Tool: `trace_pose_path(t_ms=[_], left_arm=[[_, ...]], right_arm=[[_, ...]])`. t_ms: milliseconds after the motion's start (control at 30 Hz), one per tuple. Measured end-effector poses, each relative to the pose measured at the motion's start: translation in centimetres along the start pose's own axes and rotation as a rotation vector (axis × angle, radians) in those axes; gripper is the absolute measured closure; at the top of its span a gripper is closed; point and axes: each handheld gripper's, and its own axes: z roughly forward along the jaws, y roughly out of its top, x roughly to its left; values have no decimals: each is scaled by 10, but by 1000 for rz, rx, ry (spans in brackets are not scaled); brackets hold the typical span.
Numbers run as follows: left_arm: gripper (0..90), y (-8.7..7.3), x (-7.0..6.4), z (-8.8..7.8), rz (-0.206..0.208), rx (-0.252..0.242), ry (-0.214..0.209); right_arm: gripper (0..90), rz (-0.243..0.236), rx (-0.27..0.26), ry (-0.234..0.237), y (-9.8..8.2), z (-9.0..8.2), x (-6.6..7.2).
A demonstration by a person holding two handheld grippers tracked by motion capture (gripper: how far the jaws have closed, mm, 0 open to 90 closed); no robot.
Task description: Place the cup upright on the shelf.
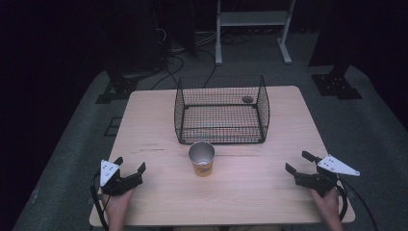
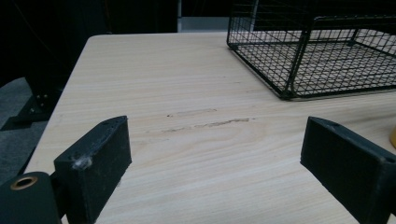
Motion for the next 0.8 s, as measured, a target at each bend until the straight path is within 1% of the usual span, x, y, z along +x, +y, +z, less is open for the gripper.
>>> trace_pose_path(t_ms=[133, 200, 233, 367, 433, 533, 600, 633, 667, 733, 767, 800], left_arm=[[71, 1, -4, 1, 13, -1, -17], [44, 2, -6, 2, 13, -1, -18], [30, 3, -9, 3, 17, -4, -32], [27, 4, -12, 4, 30, -3, -40], [24, 4, -15, 4, 33, -6, -56], [20, 4, -18, 4, 41, -6, -65], [20, 5, -21, 5, 41, -13, -77], [20, 6, -24, 5, 48, -15, -89], [20, 6, -24, 5, 48, -15, -89], [20, 7, -28, 6, 53, -20, -101], [20, 7, -31, 6, 57, -18, -106], [20, 8, -35, 7, 69, -17, -119]], right_arm=[[130, 0, -2, 1, 0, 0, 0], [131, 0, -1, -2, 0, 0, 0], [131, 0, -1, -2, 0, 0, 0], [131, 2, 1, -2, 0, 0, 0], [130, 1, 2, -2, 0, 0, 0], [131, 1, 4, -2, 0, 0, 0], [130, 1, 5, -1, 0, 1, 0], [131, 0, 6, -1, 0, 1, 0], [131, 0, 6, -1, 0, 1, 0], [131, 0, 5, -1, 0, 1, 0], [130, -1, 4, -1, 0, 1, 0], [131, -2, 5, -1, 0, 1, 0]])
